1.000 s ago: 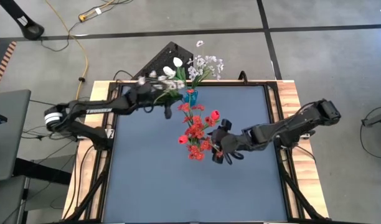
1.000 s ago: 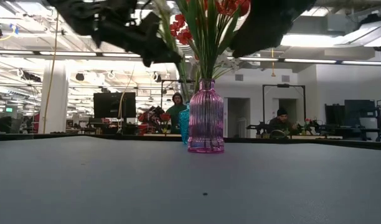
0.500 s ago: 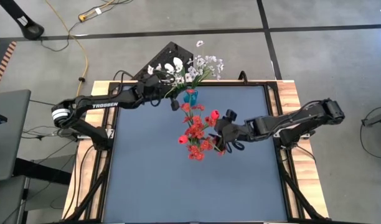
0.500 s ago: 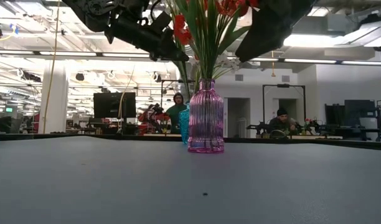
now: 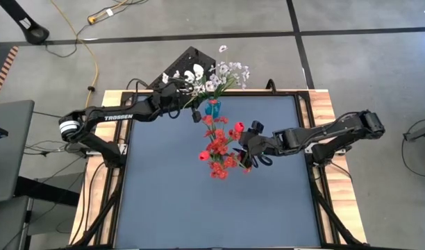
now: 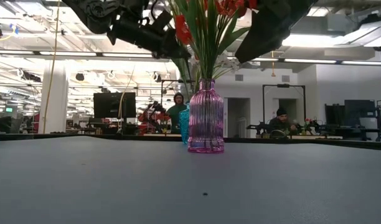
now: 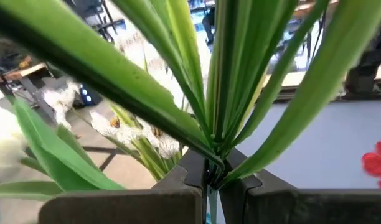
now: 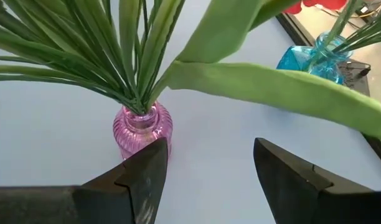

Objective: Sort flowers into vase by color
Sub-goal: Put the white flowers into the blue vase, then return to Home Position

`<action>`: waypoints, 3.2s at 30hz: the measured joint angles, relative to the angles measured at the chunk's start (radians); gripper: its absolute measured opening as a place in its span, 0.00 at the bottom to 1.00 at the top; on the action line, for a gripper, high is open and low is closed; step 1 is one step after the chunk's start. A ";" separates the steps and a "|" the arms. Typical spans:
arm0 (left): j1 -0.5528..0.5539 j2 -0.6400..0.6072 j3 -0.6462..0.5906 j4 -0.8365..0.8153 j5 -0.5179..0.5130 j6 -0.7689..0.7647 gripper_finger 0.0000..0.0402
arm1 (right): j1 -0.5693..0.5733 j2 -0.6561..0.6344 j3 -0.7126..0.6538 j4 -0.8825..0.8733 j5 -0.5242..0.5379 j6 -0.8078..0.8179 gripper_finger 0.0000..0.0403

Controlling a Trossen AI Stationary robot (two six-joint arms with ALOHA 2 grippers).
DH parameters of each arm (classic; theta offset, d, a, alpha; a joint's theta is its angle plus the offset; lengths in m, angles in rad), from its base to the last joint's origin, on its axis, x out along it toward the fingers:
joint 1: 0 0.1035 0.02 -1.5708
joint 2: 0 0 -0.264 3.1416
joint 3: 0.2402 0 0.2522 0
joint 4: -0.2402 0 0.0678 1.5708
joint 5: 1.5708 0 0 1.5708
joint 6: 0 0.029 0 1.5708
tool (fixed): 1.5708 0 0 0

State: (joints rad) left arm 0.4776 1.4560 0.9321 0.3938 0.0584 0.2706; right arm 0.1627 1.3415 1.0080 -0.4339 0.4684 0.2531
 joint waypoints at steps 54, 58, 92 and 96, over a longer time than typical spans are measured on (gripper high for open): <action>0.060 0.168 0.005 -0.048 0.022 -0.080 0.02 | 0.022 0.000 0.000 0.054 -0.050 0.011 0.66; 0.060 0.167 0.005 -0.044 0.023 -0.080 0.02 | 0.021 0.000 0.000 0.056 -0.051 0.011 0.66; 0.059 0.085 0.005 -0.275 0.022 0.000 0.33 | 0.027 0.001 0.000 0.047 -0.052 0.027 0.66; 0.059 0.034 0.005 -0.375 0.027 0.032 0.33 | 0.027 0.001 0.000 0.045 -0.052 0.027 0.66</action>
State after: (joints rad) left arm 0.5365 1.4896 0.9375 0.0185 0.0858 0.3029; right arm 0.1894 1.3420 1.0084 -0.3885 0.4160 0.2802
